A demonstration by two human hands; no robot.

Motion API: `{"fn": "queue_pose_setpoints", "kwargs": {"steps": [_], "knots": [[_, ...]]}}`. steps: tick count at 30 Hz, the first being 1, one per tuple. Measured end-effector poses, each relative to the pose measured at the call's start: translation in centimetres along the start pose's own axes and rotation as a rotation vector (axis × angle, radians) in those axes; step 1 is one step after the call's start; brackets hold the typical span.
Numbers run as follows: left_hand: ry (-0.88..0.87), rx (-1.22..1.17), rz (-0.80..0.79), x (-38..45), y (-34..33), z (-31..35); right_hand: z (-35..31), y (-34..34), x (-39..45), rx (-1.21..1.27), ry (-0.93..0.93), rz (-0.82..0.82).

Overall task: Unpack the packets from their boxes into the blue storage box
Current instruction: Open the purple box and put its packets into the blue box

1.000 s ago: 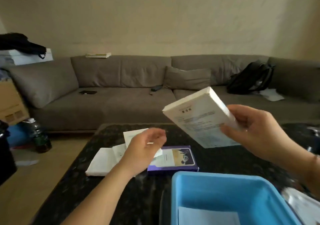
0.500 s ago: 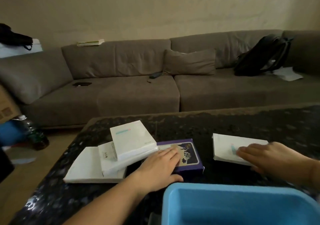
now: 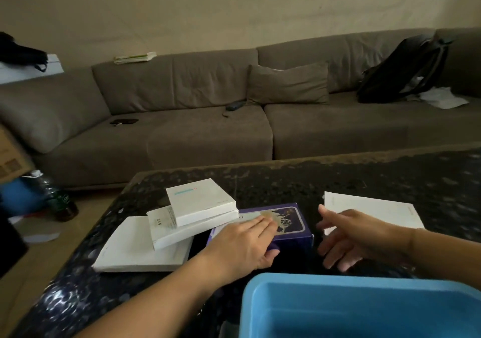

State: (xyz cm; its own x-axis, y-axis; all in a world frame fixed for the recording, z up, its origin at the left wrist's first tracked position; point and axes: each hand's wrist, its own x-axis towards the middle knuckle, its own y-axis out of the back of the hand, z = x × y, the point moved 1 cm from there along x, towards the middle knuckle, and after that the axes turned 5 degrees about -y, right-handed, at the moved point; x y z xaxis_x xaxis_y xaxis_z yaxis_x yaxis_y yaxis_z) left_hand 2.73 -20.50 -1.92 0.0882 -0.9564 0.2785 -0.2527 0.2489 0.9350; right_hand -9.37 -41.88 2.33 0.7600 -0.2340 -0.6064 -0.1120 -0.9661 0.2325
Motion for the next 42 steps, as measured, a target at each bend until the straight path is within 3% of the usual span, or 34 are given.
{"fn": "queue_pose_setpoints", "kwargs": {"steps": [4, 9, 13, 16, 19, 21, 24, 27, 30, 35, 38, 42], "knots": [[-0.059, -0.122, 0.078, 0.0, 1.2, 0.7, -0.3, -1.2, 0.4, 0.237, -0.023, -0.185], [-0.128, -0.338, 0.024, -0.1, 2.7, 0.5, -0.3, 0.6, -1.1, 0.228, 0.039, -0.075], [0.048, -0.383, 0.090, -1.8, 3.9, 0.1, -0.6, 3.6, -5.7, 0.198, 0.187, 0.129], [0.363, -0.483, 0.193, -3.4, 6.0, 0.2, -1.7, 5.3, -10.9, 0.242, 0.310, 0.221], [0.669, -0.753, 0.423, -4.7, 10.3, 1.4, -3.6, 4.4, -16.8, 0.322, 0.466, 0.271], [0.784, -1.080, 0.557, -5.8, 13.7, 2.9, -4.4, 1.7, -20.6, 0.330, 0.548, 0.249], [0.806, -1.591, 0.601, -7.8, 18.4, 6.3, -4.4, -3.7, -24.4, 0.346, 0.583, 0.210], [0.873, -1.830, 0.839, -10.5, 21.7, 8.8, -3.8, -10.8, -26.1, 0.457, 0.585, 0.145], [1.063, -1.819, 1.090, -13.5, 22.4, 9.3, -2.8, -16.9, -25.9, 0.552, 0.545, 0.115], [1.344, -1.809, 1.322, -19.1, 22.3, 7.9, -1.1, -23.9, -25.0, 0.519, 0.451, 0.019], [1.341, -1.719, 1.379, -21.5, 22.6, 7.6, 0.2, -26.8, -24.2, 0.414, 0.437, 0.037], [1.133, -1.334, 1.398, -23.5, 23.5, 8.7, 1.1, -28.1, -23.3, 0.125, 0.759, 0.382]]}}
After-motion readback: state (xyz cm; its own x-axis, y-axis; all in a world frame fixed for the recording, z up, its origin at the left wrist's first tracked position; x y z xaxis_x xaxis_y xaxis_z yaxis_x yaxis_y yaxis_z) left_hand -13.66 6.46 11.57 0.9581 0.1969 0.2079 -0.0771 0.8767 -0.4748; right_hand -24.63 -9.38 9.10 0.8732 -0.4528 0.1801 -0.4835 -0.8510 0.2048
